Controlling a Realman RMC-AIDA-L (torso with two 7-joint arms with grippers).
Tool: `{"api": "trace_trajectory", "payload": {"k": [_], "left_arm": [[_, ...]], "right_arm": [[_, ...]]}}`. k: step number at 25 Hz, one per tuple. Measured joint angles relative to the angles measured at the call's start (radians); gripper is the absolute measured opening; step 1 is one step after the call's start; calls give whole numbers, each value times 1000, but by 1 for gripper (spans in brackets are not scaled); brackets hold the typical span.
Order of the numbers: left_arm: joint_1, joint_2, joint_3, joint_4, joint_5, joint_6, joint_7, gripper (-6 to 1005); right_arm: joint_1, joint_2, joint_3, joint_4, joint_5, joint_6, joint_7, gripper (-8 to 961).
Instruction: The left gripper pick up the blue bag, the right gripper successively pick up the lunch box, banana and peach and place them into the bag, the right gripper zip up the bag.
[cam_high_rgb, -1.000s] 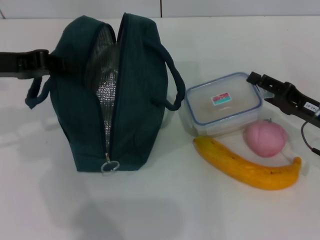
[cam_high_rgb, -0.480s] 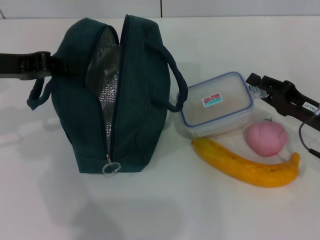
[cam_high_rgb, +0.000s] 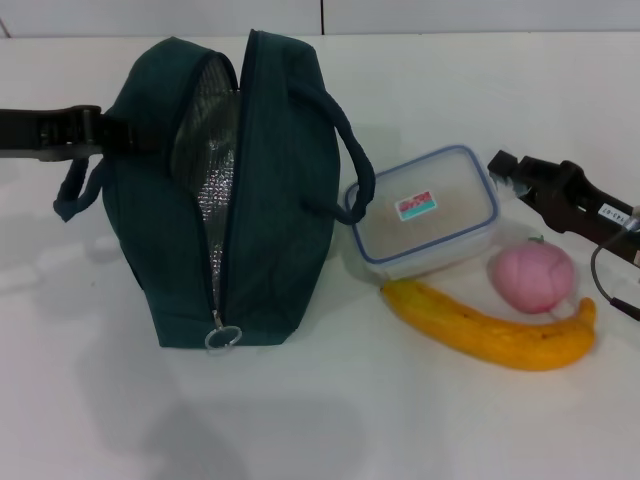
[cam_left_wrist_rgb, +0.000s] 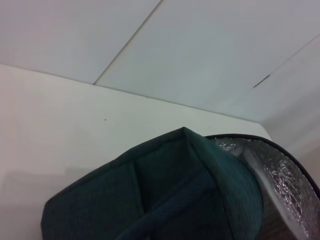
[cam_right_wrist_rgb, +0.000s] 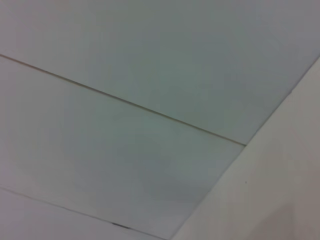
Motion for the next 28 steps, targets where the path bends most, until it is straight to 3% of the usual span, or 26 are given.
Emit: {"api": "trace_trajectory", "payload": {"k": [5, 14, 18, 28], "left_arm": [[2, 0, 0, -2, 0, -1, 5, 31], [-1, 1, -25, -3, -2, 13, 4, 31], [13, 10, -26, -1, -60, 44, -2, 31], [22, 10, -24, 2, -79, 88, -15, 31]], "right_arm": [[4, 0, 3, 11, 30, -33, 26, 104], [-1, 0, 3, 11, 98, -94, 46, 98], [-24, -2, 3, 12, 131, -138, 73, 101], [-78, -6, 13, 12, 180, -232, 119, 111]]}}
